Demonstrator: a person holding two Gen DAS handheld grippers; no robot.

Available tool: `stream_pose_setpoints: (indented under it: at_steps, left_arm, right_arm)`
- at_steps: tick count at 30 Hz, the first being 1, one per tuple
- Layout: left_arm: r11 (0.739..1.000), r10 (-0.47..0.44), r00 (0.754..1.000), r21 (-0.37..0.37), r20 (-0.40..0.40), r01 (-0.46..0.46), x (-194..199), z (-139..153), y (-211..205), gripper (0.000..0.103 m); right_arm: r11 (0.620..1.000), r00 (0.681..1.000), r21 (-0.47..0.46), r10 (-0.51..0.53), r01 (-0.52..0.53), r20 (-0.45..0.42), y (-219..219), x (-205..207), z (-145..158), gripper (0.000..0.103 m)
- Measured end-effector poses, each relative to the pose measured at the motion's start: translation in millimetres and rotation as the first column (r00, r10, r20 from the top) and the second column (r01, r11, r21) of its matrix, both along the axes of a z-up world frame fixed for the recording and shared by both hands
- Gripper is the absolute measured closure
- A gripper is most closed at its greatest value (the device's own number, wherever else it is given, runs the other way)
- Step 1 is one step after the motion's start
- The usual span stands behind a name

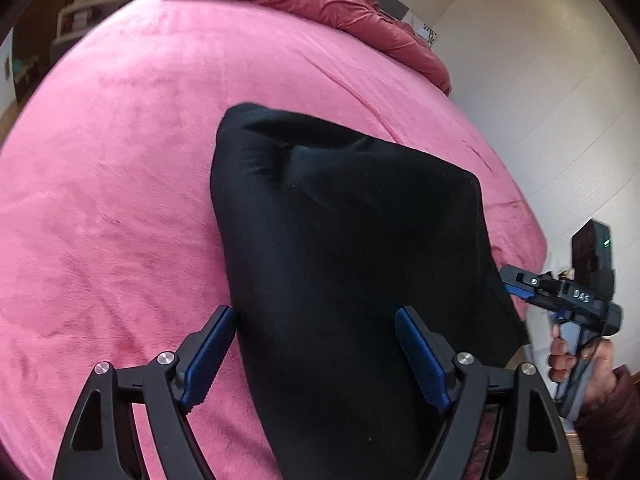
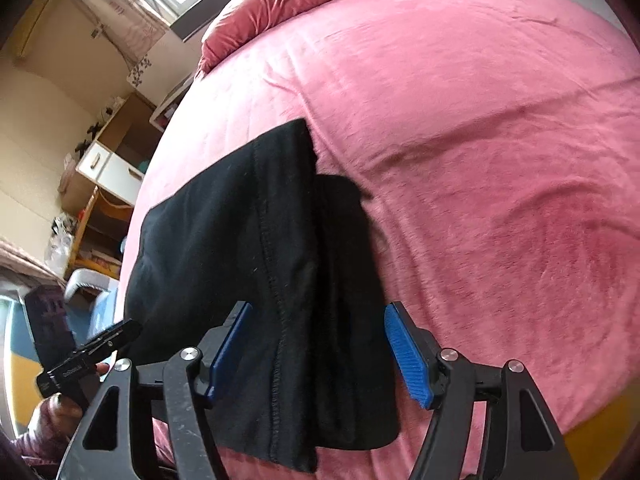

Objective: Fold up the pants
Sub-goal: 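Open both grippers and release the folded pants onto the bed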

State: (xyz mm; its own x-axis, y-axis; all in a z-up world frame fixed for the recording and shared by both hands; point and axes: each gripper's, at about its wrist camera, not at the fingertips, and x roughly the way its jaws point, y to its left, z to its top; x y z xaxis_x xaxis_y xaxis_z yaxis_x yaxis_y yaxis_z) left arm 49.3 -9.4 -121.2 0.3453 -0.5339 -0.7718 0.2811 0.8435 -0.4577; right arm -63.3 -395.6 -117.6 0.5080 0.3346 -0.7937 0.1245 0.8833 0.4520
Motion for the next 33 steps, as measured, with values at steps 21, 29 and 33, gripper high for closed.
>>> stream_pose_setpoints:
  at_steps: [21, 29, 33]
  left_arm:
    - [0.984, -0.006, 0.975, -0.176, -0.223, -0.034, 27.2, -37.4, 4.5, 0.024]
    - [0.980, -0.028, 0.987, -0.201, -0.159, -0.005, 20.5, -21.8, 6.7, 0.054]
    - [0.980, -0.042, 0.995, -0.199, -0.091, 0.024, 13.0, -1.1, 11.7, 0.055]
  right_arm:
    - [0.964, 0.975, 0.179, 0.210, -0.194, -0.075, 9.2, 40.0, -58.6, 0.028]
    - [0.966, 0.967, 0.069, 0.252, -0.249, -0.036, 36.6, 37.0, -34.1, 0.056]
    - [0.962, 0.963, 0.032, 0.271, -0.271, 0.007, 50.4, 37.4, -7.5, 0.060]
